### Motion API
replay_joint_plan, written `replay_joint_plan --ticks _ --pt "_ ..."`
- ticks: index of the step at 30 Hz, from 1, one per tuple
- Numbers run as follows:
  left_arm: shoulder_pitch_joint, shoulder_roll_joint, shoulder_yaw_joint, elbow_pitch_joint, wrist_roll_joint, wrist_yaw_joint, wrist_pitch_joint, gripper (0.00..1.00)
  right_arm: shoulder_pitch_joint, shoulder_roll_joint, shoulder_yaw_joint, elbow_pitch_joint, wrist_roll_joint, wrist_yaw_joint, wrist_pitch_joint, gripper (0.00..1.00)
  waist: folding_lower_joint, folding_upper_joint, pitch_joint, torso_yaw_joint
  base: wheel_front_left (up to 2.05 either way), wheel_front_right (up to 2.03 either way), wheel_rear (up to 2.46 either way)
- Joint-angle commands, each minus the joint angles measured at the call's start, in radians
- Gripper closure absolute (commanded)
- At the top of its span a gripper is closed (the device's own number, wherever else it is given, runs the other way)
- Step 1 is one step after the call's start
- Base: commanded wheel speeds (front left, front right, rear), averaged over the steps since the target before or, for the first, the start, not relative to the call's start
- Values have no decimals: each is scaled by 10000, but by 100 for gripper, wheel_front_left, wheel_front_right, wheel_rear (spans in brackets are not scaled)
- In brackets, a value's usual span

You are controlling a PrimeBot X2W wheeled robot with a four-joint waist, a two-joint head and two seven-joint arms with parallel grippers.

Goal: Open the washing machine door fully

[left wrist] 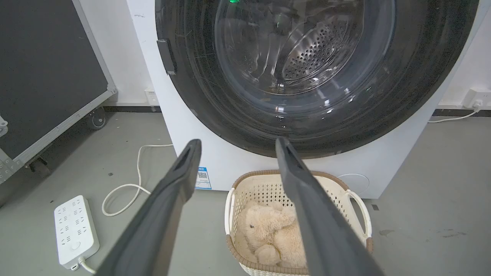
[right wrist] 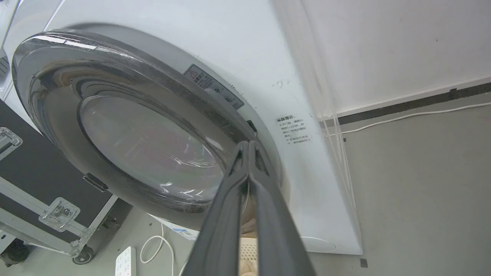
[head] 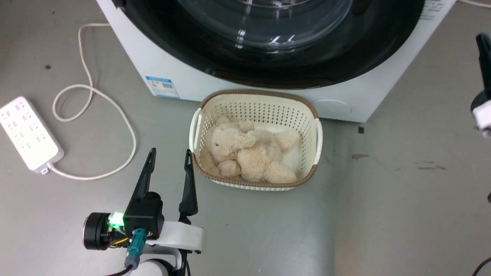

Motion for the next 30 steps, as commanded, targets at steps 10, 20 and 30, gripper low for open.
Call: replay_joint_plan --ticks 10,20,30 --pt "-332 144 -209 -103 -285 -42 -313 0 -2170 -629 -121 1643 1692 -4 1686 100 -1 -1 726 429 0 0 0" --pt "-481 85 -616 -86 -246 140 -521 0 -4272 -1077 -492 3507 3027 -6 3219 100 -1 -1 1327 799 0 0 0" --pt "-624 42 -958 -111 -255 432 -731 0 -5832 -1512 -617 5038 3907 -7 4576 100 -1 -1 1722 1126 0 0 0"
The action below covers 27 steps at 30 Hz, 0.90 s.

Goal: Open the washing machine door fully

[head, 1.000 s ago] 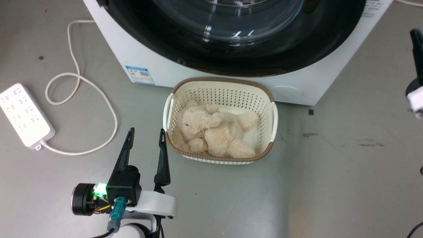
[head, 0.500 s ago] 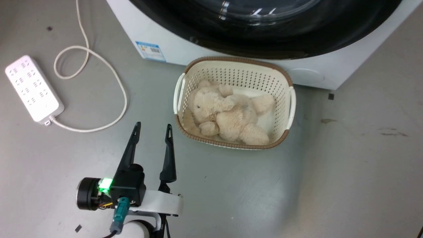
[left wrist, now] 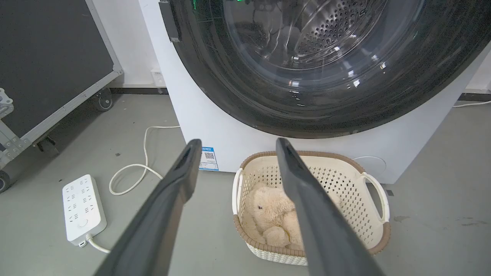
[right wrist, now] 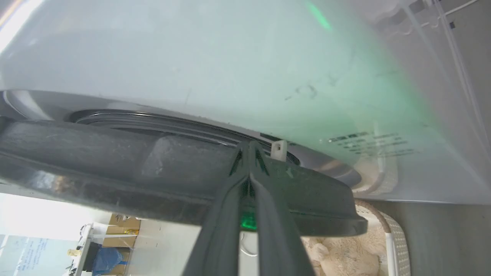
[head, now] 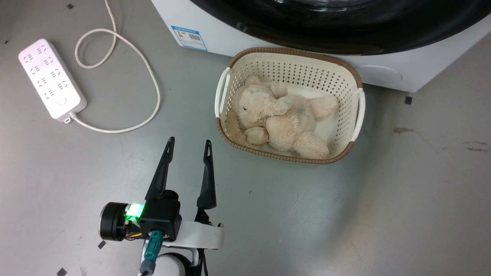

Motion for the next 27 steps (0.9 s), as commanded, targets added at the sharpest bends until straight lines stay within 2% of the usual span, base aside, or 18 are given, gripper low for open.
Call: replay_joint_plan --ticks 1,7,8,14,21,27 --pt "-221 22 -73 -60 -52 93 -115 0 -379 -130 -59 214 276 -3 185 100 -1 -1 54 46 0 0 0" --pt "-305 12 -179 -96 -69 263 -241 0 -759 -286 -92 779 886 -4 1269 100 -1 -1 159 120 0 0 0" --pt "-328 9 -199 -81 -101 318 -303 0 -619 -333 -140 893 1179 -4 1667 100 -1 -1 29 115 0 0 0" --pt "-283 16 -185 3 -178 309 -428 0 187 -181 -211 850 1769 -5 2385 100 -1 -1 -494 -1 0 0 0" --pt "-26 24 -27 208 -274 118 -462 0 1796 526 -161 349 1916 -6 2790 100 -1 -1 -1416 -213 0 0 0" --pt "306 89 190 419 -412 -169 -462 0 3302 1420 -49 -368 1956 -6 3119 100 -1 -1 -2193 -313 0 0 0"
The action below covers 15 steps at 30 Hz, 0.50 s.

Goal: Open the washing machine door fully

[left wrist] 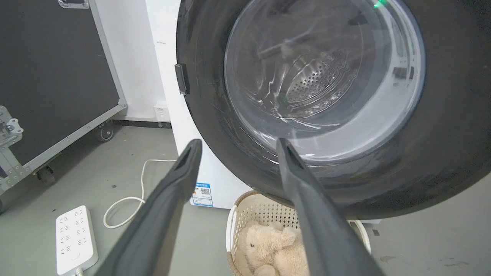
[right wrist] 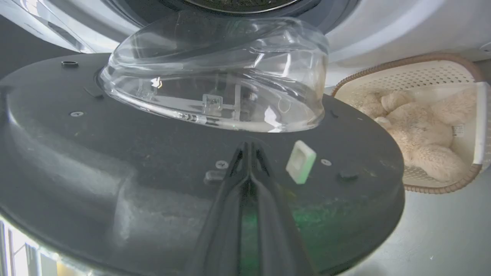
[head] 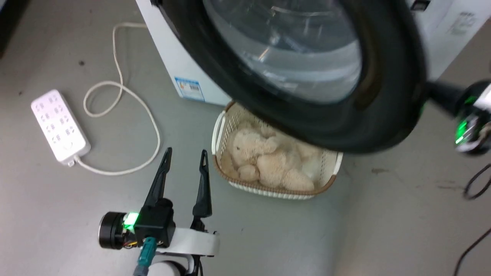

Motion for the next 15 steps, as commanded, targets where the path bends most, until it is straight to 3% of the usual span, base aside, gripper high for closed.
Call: replay_joint_plan --ticks 1,5,6,8,9,15 --pt "137 73 104 -14 -69 -79 -53 0 407 259 102 -182 57 10 132 100 2 0 -380 -57 0 0 0" --pt "488 147 226 66 -191 -366 -53 0 1442 998 332 -856 65 10 530 100 2 0 -873 -48 0 0 0" --pt "850 273 275 351 -547 -962 -53 0 2423 1713 626 -1593 64 10 927 100 2 0 -1288 -53 0 0 0" --pt "988 324 269 583 -766 -1294 -53 0 2866 1983 784 -1949 96 10 1059 100 2 0 -1435 -50 0 0 0" --pt "1087 449 231 985 -1043 -1774 -53 0 3432 2230 1112 -2405 198 10 1164 100 2 0 -1611 -46 0 0 0" --pt "1129 677 202 1484 -1373 -2305 -53 0 4264 2330 2465 -2964 1184 10 913 100 2 0 -1851 29 0 0 0"
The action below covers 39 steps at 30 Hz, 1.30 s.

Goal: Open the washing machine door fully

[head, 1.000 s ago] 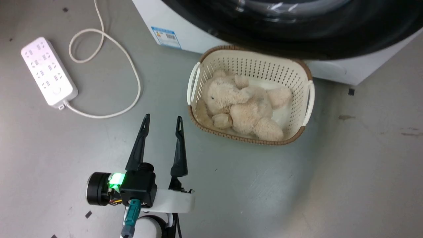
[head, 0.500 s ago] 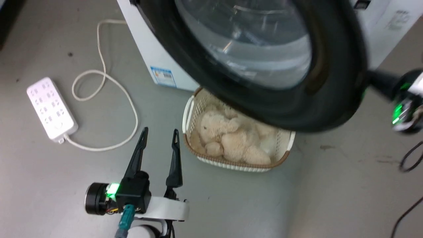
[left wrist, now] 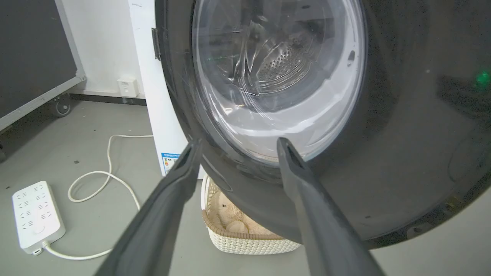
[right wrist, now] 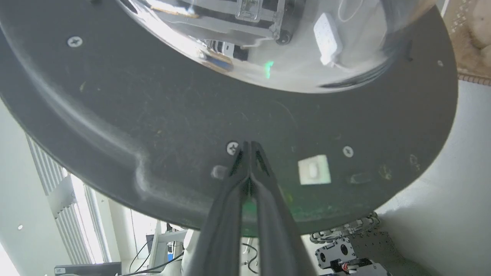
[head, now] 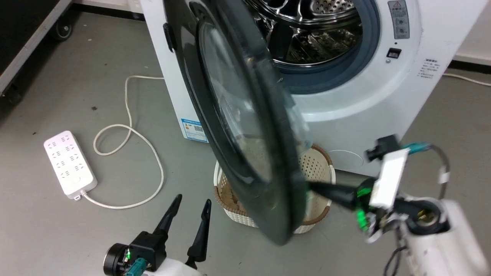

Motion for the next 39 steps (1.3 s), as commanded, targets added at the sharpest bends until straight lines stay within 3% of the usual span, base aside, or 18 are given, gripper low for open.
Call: replay_joint_plan --ticks 1,9,10,11,12,17,20,21,22,23,24,25,26,28,30,35,36,39 --pt "102 86 -6 69 -58 -78 -53 0 305 107 485 -121 317 10 -150 100 1 0 -47 45 0 0 0" --pt "153 139 5 212 -198 -111 -53 0 841 110 2463 -807 1173 10 -1664 100 1 0 -118 192 0 0 0" --pt "177 136 24 207 -214 -98 -53 0 876 110 2511 -822 1115 10 -1880 89 1 0 -137 203 0 0 0" --pt "201 142 57 195 -234 -85 -53 0 906 111 2509 -836 1013 10 -2056 55 1 0 -154 204 0 0 0" --pt "224 156 99 186 -260 -81 -53 0 935 109 2471 -843 882 10 -2208 0 1 0 -181 190 0 0 0" --pt "428 147 472 -17 -559 -73 -53 0 1432 -575 1659 -2063 -327 10 -3871 0 1 0 -527 -62 0 0 0" --pt "565 132 617 -127 -708 -101 -53 0 1828 -1194 1417 -3253 -1698 10 -5543 0 1 0 -723 -247 0 0 0" --pt "565 132 617 -127 -708 -101 -53 0 1828 -1194 1417 -3253 -1698 10 -5543 0 1 0 -723 -247 0 0 0" --pt "669 136 721 -213 -794 -112 -53 0 2141 -1899 1590 -4001 -3183 10 -6916 0 1 0 -853 -395 0 0 0" --pt "717 141 776 -246 -834 -117 -53 0 2331 -2237 1680 -4205 -3939 10 -7604 0 1 0 -902 -474 0 0 0" --pt "717 141 776 -246 -834 -117 -53 0 2331 -2237 1680 -4205 -3939 10 -7604 0 1 0 -902 -474 0 0 0" --pt "813 162 863 -292 -895 -139 -53 0 2749 -2722 1703 -4328 -5357 10 -8980 0 1 0 -1002 -640 0 0 0" --pt "813 162 863 -292 -895 -139 -53 0 2749 -2722 1703 -4328 -5357 10 -8980 0 1 0 -1002 -640 0 0 0" --pt "891 162 919 -372 -923 -171 -53 0 3320 -3151 1475 -4357 -7301 10 -10653 0 1 0 -1068 -836 0 0 0" --pt "958 130 936 -464 -881 -149 -53 0 4177 -2859 662 -4325 -9536 10 -12093 0 1 0 -1107 -1050 0 0 0" --pt "1074 93 985 -527 -830 -116 -53 0 5035 -1865 -115 -4543 -11014 10 -12677 0 1 0 -1129 -1220 0 0 0" --pt "1129 82 1002 -557 -779 -104 -53 0 5408 -1373 -336 -4683 -11539 10 -12837 0 1 0 -1129 -1272 0 0 0" --pt "1168 57 1021 -562 -734 -99 -53 0 5730 -1025 -458 -4716 -12006 10 -12928 0 1 0 -1131 -1300 0 0 0"
